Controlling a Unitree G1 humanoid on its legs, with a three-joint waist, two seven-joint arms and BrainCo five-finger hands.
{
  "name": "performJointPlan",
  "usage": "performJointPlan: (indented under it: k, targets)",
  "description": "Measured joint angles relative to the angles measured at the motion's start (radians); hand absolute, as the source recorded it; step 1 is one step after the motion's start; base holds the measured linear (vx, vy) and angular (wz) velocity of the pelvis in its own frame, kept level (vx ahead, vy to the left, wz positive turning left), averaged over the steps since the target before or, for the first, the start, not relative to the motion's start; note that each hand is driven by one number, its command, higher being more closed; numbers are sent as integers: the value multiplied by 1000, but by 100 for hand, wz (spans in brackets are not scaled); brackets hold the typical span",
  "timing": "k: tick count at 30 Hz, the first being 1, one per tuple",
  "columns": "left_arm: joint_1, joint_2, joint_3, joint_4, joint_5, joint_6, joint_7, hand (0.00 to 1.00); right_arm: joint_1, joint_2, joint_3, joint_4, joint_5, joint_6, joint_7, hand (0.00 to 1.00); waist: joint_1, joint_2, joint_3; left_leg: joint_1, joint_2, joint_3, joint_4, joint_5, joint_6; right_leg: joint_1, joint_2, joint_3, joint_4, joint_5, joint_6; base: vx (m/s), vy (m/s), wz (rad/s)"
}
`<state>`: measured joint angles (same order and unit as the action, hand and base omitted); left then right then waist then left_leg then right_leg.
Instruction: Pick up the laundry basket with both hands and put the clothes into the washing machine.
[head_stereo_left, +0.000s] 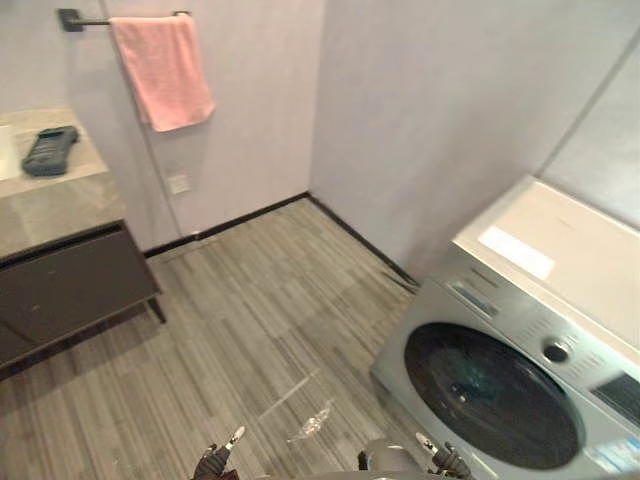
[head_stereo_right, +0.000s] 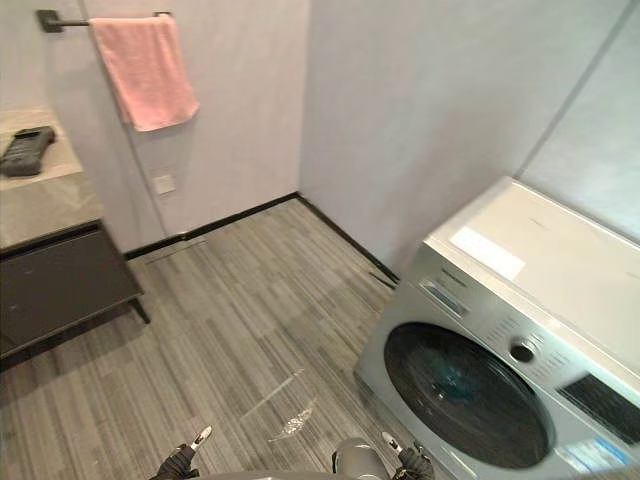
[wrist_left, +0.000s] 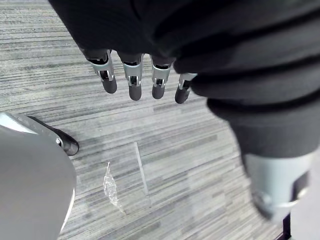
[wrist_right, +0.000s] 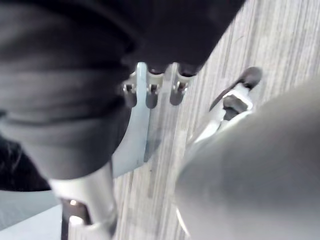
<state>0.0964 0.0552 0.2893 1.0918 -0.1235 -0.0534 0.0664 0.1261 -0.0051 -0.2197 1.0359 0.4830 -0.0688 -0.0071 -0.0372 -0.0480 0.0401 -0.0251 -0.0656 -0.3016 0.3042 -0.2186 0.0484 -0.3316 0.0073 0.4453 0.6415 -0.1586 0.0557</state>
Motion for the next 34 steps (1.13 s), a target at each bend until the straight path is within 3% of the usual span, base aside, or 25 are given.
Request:
performJointPlan:
  k: [3, 4, 5, 6, 7, 8, 9, 10, 12, 14, 15, 16, 17, 20, 21, 22, 23, 27, 29, 34]
  targets:
    - [-2, -5, 1, 0, 2, -1, 0, 0, 1, -8, 56, 2, 13, 2, -13, 0, -1, 5, -7, 6, -1, -138, 69, -50, -59, 66, -49, -3, -174, 11, 12, 393, -265, 147]
    - [-2, -6, 4, -3, 7, -1, 0, 0, 0, -12, 71, 7, 13, 6, -14, 0, 2, 2, -10, 6, 7, -173, 81, -68, -86, 93, -84, -55, -240, 38, 52, 460, -436, 157]
    - [2, -6, 24, -5, 10, -1, 1, 0, -7, -12, 81, 21, 13, 10, -15, 0, 3, -8, -20, 12, 24, -181, 81, -87, -102, 122, -118, -137, -299, 119, 87, 360, -414, 132]
    - [6, -9, 41, -4, 12, 2, 2, 0, -13, -14, 88, 32, 12, 11, -15, 0, 4, -10, -29, 16, 46, -191, 83, -106, -118, 140, -118, -181, -316, 105, 123, 294, -472, 80]
    - [9, -23, 50, -5, 16, 3, 2, 0, -26, -28, 92, 48, 12, 13, -16, 0, 12, -1, -47, 17, 91, -197, 81, -119, -134, 158, -87, -215, -335, 71, 106, 223, -496, 24]
    - [14, -36, 58, -12, 18, 3, 3, 0, -50, -42, 92, 52, 8, 12, -16, 0, 29, 30, -56, 10, 151, -188, 79, -118, -139, 166, -37, -236, -354, 54, 83, 182, -494, 5]
    - [15, -43, 59, -17, 18, 3, 3, 0, -66, -44, 90, 58, 2, 11, -15, 0, 30, 46, -56, 3, 177, -192, 83, -111, -148, 168, -13, -251, -357, 54, 74, 108, -468, 15]
    - [15, -52, 59, -21, 17, 4, 2, 0, -88, -40, 82, 69, -14, 11, -12, 0, 22, 60, -60, -13, 212, -201, 94, -84, -152, 170, 20, -285, -359, 54, 41, 49, -439, 47]
    - [14, -53, 54, -25, 15, 5, 2, 0, -102, -41, 73, 86, -22, 12, -12, 0, 26, 62, -57, -30, 229, -183, 127, -24, -154, 197, 45, -324, -360, 56, 4, 26, -441, 65]
    - [21, -51, 49, -35, -23, 5, 5, 0, -102, -38, 58, 87, -20, 8, -13, 0, 29, 57, -43, -66, 266, -73, 166, 42, -168, 245, 56, -391, -373, 57, -29, -27, -400, 86]
    - [20, -44, 25, -34, -31, 5, 8, 0, -101, -40, 25, 97, -16, 5, -10, 0, 24, 55, -27, -58, 310, 47, 148, 70, -193, 278, 57, -438, -381, 59, -46, -70, -261, 86]
    - [19, -41, 18, -34, -31, 5, 8, 0, -102, -37, 21, 103, -13, 5, -9, 0, 23, 55, -24, -55, 327, 107, 147, 73, -194, 288, 56, -460, -388, 60, -51, -155, -277, 112]
    - [15, -34, -9, -34, -30, 5, 8, 0, -109, -35, 14, 123, -9, 5, -10, 0, 24, 56, -18, -49, 344, 244, 151, 69, -192, 298, 44, -502, -396, 60, -58, -215, -190, 93]
    - [20, -26, -34, -34, -28, 5, 7, 0, -113, -35, -18, 148, 14, 1, -15, 0, 23, 49, -13, -51, 291, 389, 146, 37, -173, 291, 1, -558, -414, 50, -50, -261, -63, 89]
    - [31, -18, -52, -33, -22, 6, 7, 0, -111, -38, -33, 158, 29, 1, -16, 0, 22, 48, -13, -31, 242, 428, 121, 13, -153, 290, -22, -569, -444, 55, -42, -232, 101, 49]
    - [37, -15, -58, -31, -19, 6, 7, 0, -101, -43, -40, 158, 43, 1, -16, 0, 21, 57, -10, 3, 220, 469, 48, -4, -117, 290, -28, -570, -476, 64, -30, -252, 161, 41]
    - [37, -14, -55, -29, -20, 6, 6, 0, -98, -45, -46, 159, 58, 1, -16, 0, 23, 64, 1, 14, 202, 487, -18, -7, -105, 291, -37, -556, -505, 81, -18, -155, 126, 19]
    - [38, 5, -58, -20, 21, 8, 2, 0, -52, -23, -85, 168, 65, 14, -17, 0, -1, 29, -13, 59, 113, 489, -249, 60, -123, 301, -74, -500, -595, 110, -17, -47, 131, 18]
    - [34, 1, -69, -10, 23, 11, 1, 0, -39, -27, -106, 168, 68, 12, -18, 0, -9, 35, -10, 73, 84, 476, -283, 80, -115, 312, -87, -498, -610, 153, -4, 40, 91, 12]
    - [29, -1, -136, 6, 20, 10, -3, 0, -3, -36, -108, 169, 66, 15, -16, 0, -6, 36, -24, 129, 77, 460, -330, 125, -97, 345, -93, -502, -610, 171, 5, 38, 50, 6]
